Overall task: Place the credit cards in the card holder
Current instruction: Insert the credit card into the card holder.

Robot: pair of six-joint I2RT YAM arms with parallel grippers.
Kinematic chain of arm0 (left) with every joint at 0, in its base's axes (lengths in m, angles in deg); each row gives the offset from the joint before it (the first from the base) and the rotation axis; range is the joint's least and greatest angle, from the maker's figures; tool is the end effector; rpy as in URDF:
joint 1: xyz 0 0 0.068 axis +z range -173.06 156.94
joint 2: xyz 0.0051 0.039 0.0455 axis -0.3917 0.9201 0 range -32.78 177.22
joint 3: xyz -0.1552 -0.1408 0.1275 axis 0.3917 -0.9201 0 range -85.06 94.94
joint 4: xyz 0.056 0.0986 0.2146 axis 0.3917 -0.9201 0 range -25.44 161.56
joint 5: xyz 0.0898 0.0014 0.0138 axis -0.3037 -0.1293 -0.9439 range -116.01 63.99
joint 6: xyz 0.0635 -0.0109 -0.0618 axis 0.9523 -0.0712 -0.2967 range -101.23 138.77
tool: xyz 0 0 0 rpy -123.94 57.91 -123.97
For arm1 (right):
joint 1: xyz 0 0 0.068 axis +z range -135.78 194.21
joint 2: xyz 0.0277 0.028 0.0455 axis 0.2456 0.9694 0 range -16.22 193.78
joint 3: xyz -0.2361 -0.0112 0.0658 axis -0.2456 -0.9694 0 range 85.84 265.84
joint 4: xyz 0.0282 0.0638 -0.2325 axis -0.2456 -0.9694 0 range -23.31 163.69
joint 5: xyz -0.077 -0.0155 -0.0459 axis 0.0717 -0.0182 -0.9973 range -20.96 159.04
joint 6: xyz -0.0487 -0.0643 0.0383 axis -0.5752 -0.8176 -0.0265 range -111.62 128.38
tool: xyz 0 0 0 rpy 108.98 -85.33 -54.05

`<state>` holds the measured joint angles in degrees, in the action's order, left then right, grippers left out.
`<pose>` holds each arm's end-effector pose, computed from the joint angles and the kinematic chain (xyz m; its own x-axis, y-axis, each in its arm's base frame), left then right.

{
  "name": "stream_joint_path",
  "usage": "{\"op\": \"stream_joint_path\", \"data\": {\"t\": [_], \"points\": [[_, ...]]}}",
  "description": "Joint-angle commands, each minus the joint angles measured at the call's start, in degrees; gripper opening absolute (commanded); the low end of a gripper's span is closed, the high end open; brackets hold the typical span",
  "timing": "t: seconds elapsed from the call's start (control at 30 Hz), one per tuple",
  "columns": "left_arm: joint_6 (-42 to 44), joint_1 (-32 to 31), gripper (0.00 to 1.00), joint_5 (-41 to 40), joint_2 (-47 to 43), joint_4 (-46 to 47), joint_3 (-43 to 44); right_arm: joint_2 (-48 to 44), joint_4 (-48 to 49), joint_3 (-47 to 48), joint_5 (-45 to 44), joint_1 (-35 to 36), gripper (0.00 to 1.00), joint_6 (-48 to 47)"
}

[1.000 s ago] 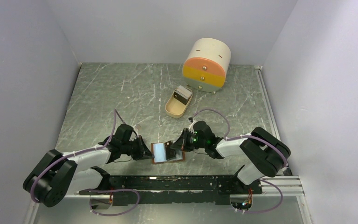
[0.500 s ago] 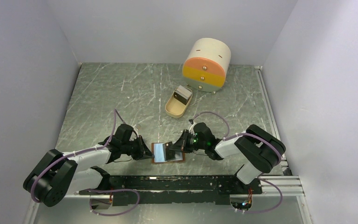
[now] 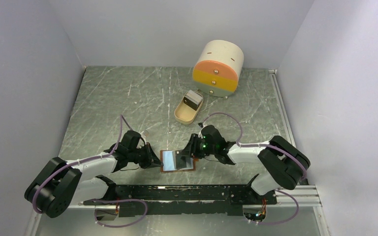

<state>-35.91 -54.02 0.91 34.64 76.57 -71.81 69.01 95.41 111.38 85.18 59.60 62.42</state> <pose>0.1570 -0.1362 0.0741 -0.9565 -0.2745 -0.0988 -0.1172 0.6715 -0.7317 0.1840 0.2179 0.0917 -0.9318 0.1626 -0.3244 -0.1421 0.6591 0.7386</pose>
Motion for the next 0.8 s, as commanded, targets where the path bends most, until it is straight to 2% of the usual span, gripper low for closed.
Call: {"op": "stream_joint_path", "data": {"t": [0.0,0.77], "points": [[-0.3,-0.2,0.09,0.6,-0.4,2.0,-0.4,-1.1,-9.0,0.2,-3.0,0.5,0.38,-4.0],[-1.7,-0.2,0.09,2.6,-0.4,4.7,-0.7,5.1,0.6,3.0,0.9,6.0,0.38,0.9]]}}
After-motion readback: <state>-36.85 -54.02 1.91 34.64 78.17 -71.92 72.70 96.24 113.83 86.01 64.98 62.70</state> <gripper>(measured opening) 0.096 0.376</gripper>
